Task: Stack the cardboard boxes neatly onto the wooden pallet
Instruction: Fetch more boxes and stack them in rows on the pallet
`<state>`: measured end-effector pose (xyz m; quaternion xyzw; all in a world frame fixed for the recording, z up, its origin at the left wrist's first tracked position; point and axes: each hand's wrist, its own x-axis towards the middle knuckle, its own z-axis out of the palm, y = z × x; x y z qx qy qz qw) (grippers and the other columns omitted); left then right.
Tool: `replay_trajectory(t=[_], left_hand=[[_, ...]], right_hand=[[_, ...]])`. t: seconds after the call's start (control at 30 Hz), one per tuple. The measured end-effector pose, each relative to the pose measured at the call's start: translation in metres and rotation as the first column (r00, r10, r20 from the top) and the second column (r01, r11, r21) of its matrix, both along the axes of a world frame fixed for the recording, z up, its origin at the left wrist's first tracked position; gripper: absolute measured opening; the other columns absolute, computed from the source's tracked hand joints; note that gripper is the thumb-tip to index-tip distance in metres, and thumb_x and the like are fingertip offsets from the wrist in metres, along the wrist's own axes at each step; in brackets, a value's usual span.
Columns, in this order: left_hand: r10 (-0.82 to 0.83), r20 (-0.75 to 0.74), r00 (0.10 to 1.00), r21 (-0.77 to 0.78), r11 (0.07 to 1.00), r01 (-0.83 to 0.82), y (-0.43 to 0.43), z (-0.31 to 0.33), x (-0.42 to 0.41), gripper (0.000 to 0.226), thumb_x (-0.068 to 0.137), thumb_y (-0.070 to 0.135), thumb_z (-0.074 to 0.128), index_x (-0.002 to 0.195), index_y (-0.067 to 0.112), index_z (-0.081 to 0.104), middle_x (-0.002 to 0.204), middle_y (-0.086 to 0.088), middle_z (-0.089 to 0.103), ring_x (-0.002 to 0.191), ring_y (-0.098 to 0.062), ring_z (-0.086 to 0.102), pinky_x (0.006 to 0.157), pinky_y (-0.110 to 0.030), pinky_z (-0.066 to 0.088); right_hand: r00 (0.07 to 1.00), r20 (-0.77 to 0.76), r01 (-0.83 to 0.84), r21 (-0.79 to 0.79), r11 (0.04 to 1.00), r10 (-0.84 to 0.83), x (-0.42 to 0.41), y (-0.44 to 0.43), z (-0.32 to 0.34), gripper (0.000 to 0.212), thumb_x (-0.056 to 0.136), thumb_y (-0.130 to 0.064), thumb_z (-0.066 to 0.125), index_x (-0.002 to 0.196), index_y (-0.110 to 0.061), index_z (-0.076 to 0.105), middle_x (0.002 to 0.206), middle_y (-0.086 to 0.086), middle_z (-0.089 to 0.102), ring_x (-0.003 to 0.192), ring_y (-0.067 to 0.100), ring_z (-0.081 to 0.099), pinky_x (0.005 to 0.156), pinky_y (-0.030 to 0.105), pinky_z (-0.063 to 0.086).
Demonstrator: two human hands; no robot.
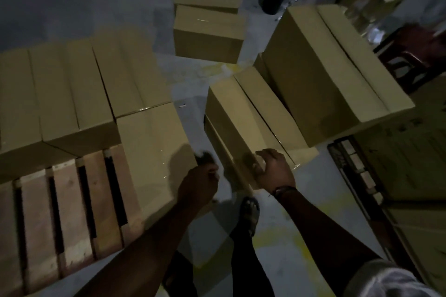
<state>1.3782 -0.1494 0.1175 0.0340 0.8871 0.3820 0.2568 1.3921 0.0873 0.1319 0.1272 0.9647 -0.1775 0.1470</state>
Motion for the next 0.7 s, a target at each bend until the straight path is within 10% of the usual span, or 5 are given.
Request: replay_trajectory(t=[0.37,0.57,0.7], left_hand=[[0.184,0.064,0.981,0.026,0.982,-0.186,0.148,-0.073,-0.072,0.041,0.101,0.031,0.06,0.14,0.023,0.056,0.136,-0.006,0.059,0.118,-0.026,0.059,0.093,-0.032,0.049],[0.286,-0.005,0.958,0.023,0.958,-0.285,0.21,-0.109,-0.111,0.07,0.095,0.037,0.069,0.154,0.019,0.037,0.165,-0.004,0.021,0.135,-0.03,0.051,0.104,-0.041,0.049],[0.337,-0.013,0.941,0.01,0.942,-0.337,0.236,-0.124,-0.121,0.085,0.088,0.042,0.075,0.158,0.023,0.03,0.167,-0.003,0.001,0.129,-0.027,0.054,0.077,-0.005,0.039]], right_hand=[[0.997,0.009,-0.073,-0.036,0.997,0.073,-0.142,0.131,-0.067,0.051,0.087,-0.02,0.061,0.135,-0.003,0.055,0.141,0.021,0.049,0.131,0.041,0.044,0.107,0.043,0.04],[0.996,-0.054,-0.075,-0.07,0.995,0.071,-0.206,0.184,-0.131,0.066,0.075,-0.032,0.057,0.134,-0.003,0.05,0.145,0.028,0.037,0.131,0.047,0.042,0.108,0.052,0.04],[0.98,-0.084,-0.18,0.027,0.983,0.182,-0.218,0.201,-0.157,0.072,0.08,-0.047,0.054,0.141,-0.01,0.047,0.156,0.024,0.029,0.139,0.046,0.034,0.112,0.056,0.035]])
